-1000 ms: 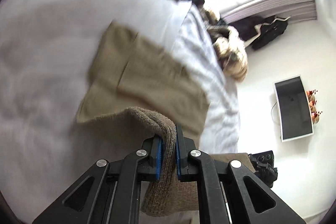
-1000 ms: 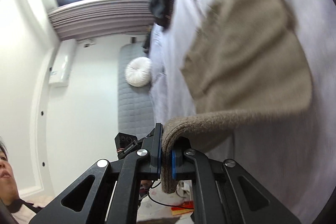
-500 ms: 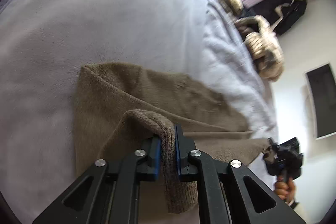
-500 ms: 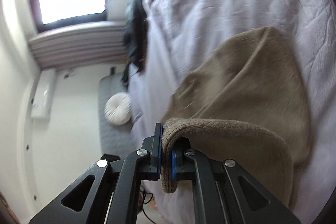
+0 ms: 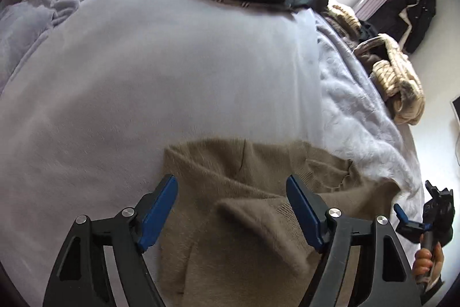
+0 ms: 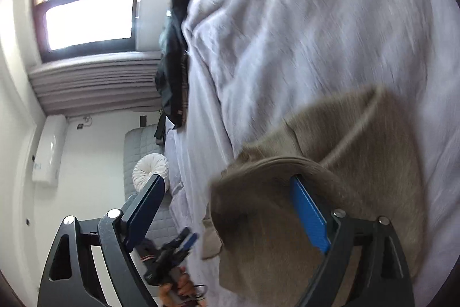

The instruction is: Fold small clothes

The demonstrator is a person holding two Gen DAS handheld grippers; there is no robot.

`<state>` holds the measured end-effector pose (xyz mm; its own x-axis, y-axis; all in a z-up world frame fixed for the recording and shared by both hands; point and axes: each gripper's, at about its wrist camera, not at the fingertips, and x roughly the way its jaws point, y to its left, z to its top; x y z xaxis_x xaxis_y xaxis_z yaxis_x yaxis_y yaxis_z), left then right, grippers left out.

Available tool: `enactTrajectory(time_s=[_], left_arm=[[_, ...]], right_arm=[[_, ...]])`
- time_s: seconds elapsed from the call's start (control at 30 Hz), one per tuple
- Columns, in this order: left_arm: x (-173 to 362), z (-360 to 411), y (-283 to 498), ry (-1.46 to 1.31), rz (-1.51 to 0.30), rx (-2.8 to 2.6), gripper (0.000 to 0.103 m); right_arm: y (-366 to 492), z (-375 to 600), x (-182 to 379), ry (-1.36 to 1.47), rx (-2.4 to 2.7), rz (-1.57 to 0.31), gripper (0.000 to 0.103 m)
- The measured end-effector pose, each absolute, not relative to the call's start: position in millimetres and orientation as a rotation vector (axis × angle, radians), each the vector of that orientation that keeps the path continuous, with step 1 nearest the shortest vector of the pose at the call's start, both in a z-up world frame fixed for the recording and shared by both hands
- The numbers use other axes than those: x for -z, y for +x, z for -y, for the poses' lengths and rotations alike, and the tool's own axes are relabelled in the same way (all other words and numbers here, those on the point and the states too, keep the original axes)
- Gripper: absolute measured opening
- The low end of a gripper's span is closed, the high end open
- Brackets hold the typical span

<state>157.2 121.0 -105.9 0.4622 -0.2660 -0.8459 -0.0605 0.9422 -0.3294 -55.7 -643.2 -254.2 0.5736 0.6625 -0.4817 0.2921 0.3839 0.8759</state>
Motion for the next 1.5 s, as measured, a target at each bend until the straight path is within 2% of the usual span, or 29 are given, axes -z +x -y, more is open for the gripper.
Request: enactTrajectory(time_s=[0.13,0.17,0.23,0.27,0.3,0.33,0.5,0.77,0.87,0.93,1.0,1.03,1.27,1.5], left_arm=[[108.6,-114.7,158.1,-0.259,-1.129,0.212,0.079],[110.0,-110.9,156.2,-0.248,-1.138,0.238,0.079],[115.8,-102.5,150.2,-0.262,-1.172,0.328,0.079],[122.0,-95.1,147.9,-0.28,-1.204,0.388,0.079],[127.6,-88.7,146.8,-0.294,-1.236,0.438,0.079],[135.5,-79.2,146.0,-0.303,-1.277,0.494,0.079],[173.3,-38.2,155.3,-0.271,-1.377,0.552,0.079],[163.3,-60.2,209.8,-0.358,-1.189,0.261,0.079],[149.9,-68.8,214.7,-0.292,-1.157,0.199,0.079],[143.5,-78.3,208.6,-0.245,-1.159,0.201,0.079],[141.0,-88.4,201.6,-0.238,-1.185,0.222,0.079],[139.1,-95.6,194.7,-0.234,-1.201,0.231,0.079],[148.4,-129.6,114.6,-0.293,-1.333,0.316,0.079],[167.1,-137.6,60.8,-0.349,-1.402,0.355,0.079]], right_arm=[[-54.6,646.3,241.1,1.043,-0.214,-1.044,0.089],[-55.1,643.3,238.9,0.981,-0.203,-1.074,0.086],[-55.5,635.0,237.5,0.911,-0.219,-1.116,0.063],[-56.8,631.3,238.3,0.9,-0.238,-1.128,0.034],[-56.2,625.6,242.4,0.888,-0.268,-1.156,0.013],[-56.2,620.4,246.3,0.873,-0.283,-1.181,0.012],[-46.2,595.5,276.6,0.738,-0.234,-1.305,0.012],[-31.3,626.7,271.1,0.774,-0.05,-1.196,0.012],[-33.7,642.6,262.3,0.814,0.009,-1.166,0.013],[-36.6,644.0,257.1,0.816,0.009,-1.156,0.021],[-44.8,642.8,249.8,0.829,-0.006,-1.149,0.049],[-51.0,638.8,244.9,0.842,-0.035,-1.139,0.054],[-109.4,559.2,246.7,0.942,-0.301,-1.232,0.055],[-198.0,475.7,313.6,1.172,-0.309,-1.42,0.055]])
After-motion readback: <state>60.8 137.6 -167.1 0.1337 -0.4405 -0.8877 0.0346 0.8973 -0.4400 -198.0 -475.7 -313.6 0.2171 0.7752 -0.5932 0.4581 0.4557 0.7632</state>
